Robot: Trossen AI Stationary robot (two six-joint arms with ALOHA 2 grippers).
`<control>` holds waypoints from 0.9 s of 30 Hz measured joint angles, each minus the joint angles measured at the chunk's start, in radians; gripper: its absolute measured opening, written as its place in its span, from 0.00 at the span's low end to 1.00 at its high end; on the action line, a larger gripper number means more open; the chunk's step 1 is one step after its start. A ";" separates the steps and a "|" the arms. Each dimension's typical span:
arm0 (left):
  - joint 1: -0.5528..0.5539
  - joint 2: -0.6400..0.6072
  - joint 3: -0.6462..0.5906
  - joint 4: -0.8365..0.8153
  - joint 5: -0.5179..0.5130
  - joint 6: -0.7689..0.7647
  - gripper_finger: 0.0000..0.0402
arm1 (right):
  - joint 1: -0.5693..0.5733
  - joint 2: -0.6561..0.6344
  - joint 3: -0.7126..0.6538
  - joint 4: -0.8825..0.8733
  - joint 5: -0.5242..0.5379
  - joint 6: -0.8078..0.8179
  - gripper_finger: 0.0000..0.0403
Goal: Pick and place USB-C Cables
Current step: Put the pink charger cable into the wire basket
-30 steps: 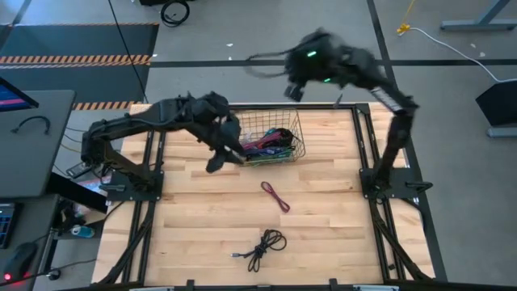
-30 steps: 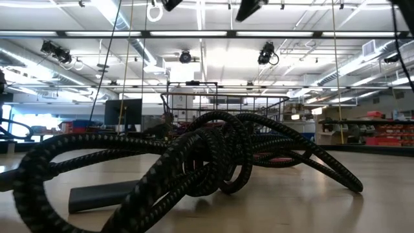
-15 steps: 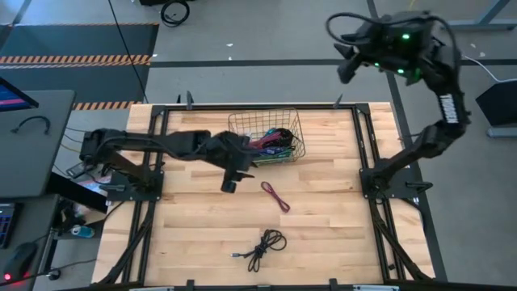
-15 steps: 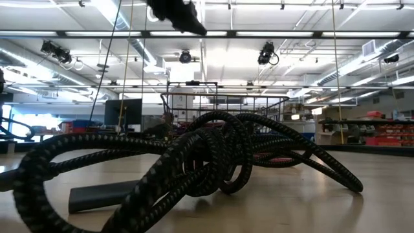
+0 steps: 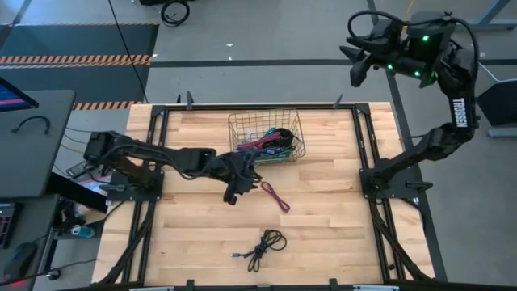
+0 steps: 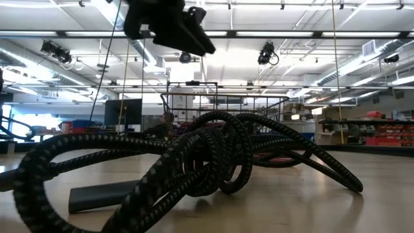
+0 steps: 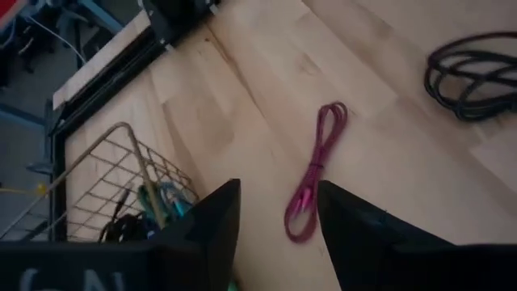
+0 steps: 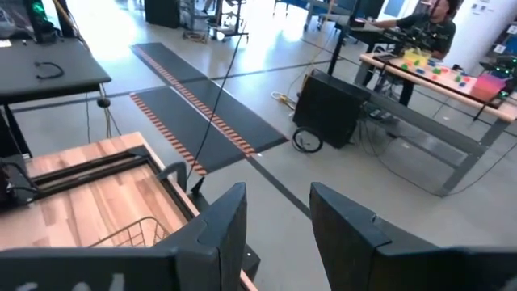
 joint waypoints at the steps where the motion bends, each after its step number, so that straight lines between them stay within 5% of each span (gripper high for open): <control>1: -0.004 0.013 0.002 0.007 0.000 -0.002 0.44 | 0.000 0.003 0.000 -0.001 -0.007 0.000 0.36; 10: -0.010 0.149 0.029 -0.012 0.018 -0.011 0.50 | 0.000 0.052 0.000 0.000 -0.048 0.000 0.35; 27: -0.012 0.426 0.360 -0.194 0.179 0.207 0.47 | 0.002 0.093 0.000 -0.002 -0.127 0.018 0.36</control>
